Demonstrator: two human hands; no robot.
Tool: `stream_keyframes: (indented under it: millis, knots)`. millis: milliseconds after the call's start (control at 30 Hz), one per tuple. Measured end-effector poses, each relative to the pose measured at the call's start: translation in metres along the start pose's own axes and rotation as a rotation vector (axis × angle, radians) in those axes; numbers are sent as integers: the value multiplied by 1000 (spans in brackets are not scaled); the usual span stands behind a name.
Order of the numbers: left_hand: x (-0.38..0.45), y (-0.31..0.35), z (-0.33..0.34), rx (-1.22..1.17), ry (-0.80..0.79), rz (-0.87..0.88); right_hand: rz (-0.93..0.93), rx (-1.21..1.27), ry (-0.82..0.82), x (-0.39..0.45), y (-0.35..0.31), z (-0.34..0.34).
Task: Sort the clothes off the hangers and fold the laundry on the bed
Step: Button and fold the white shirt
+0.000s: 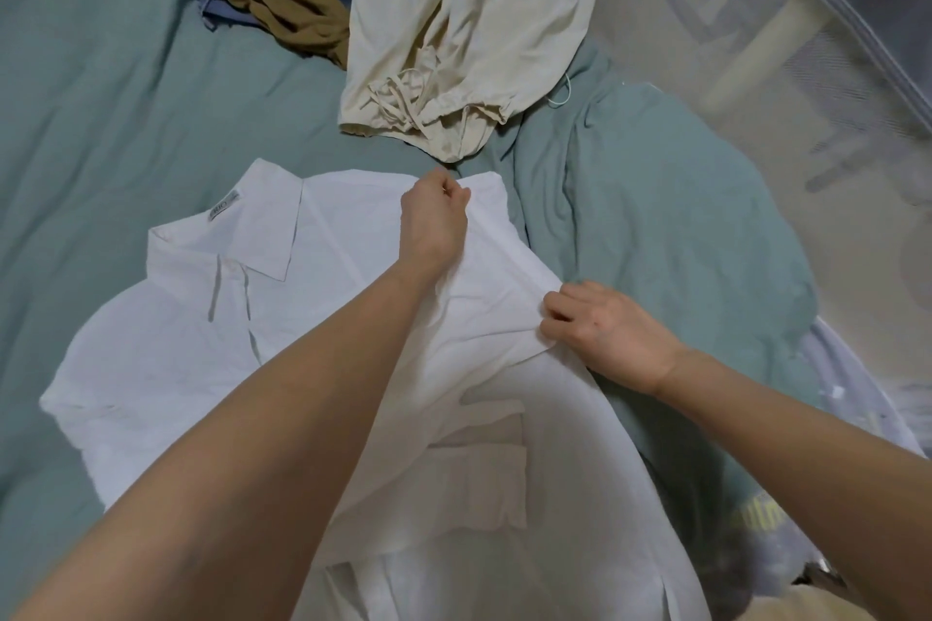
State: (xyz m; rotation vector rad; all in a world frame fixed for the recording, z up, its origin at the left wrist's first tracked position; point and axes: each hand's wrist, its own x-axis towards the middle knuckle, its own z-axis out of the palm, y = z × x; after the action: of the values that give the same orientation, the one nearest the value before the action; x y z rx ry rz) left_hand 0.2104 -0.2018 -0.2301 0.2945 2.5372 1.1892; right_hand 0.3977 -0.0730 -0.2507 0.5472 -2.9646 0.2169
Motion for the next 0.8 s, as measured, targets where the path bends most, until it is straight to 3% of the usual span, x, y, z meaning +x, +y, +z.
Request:
stream_keyframes:
  millis: [200, 333, 400, 467, 533, 667, 800]
  knots:
    - [-8, -19, 5, 53, -85, 39, -130, -53, -99, -4, 11, -10]
    - [-5, -13, -2, -165, 55, -86, -191, -87, -125, -8, 5, -10]
    - [-5, -12, -9, -156, 65, -165, -146, -68, -140, -15, 2, -8]
    - [-9, -15, -19, -88, -74, -182, 62, 4, -84, -22, -4, -9]
    - [-22, -18, -32, -112, -186, -215, 409, 163, -24, -23, -22, -14]
    - [-61, -28, -56, -280, -330, -304, 1142, 700, 62, -6, -75, -16]
    - [-87, -46, -67, -139, -403, -227, 1595, 1148, 201, 21, -108, -10]
